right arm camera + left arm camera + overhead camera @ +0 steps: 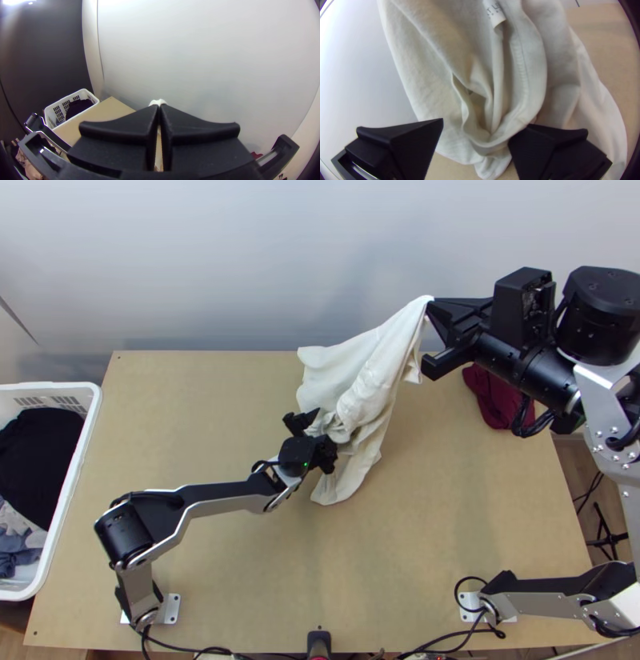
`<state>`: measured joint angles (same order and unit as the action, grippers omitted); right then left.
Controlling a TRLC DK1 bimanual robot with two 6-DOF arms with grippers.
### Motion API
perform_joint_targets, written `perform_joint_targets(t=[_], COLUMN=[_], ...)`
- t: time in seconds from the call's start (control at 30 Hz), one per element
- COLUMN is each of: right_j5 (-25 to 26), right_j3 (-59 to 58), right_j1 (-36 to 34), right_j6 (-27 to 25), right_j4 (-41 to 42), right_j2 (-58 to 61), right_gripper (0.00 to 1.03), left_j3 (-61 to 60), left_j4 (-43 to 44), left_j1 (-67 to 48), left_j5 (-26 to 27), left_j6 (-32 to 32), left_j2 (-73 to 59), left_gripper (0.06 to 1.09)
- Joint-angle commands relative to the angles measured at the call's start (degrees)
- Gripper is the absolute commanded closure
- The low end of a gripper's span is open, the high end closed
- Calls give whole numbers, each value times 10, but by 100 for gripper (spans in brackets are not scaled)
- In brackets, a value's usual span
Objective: Fold the t-shirt
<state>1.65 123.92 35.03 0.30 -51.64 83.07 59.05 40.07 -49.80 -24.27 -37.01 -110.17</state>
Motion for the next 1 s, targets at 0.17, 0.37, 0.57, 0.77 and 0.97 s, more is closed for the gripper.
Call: perform_joint_targets(t=[0.17,0.37,0.57,0.77,0.97], right_j5=[10,9,8,7,7], right_j3=[-25,-43,-40,-33,64], right_j1=[-16,-55,-74,-65,-36], right_j6=[-8,-15,-18,17,83], right_j4=[-8,7,18,20,22], right_j2=[-9,-25,-57,-98,-114], right_gripper=[100,100,100,100,100], left_j3=[-25,-57,-10,87,152], left_j4=[14,-2,-6,-27,-21], left_j1=[-10,39,146,161,122], left_j5=[56,46,47,45,11], left_j6=[-7,-45,-77,-90,-53], left_j2=[78,249,375,447,495], left_gripper=[105,105,105,105,105])
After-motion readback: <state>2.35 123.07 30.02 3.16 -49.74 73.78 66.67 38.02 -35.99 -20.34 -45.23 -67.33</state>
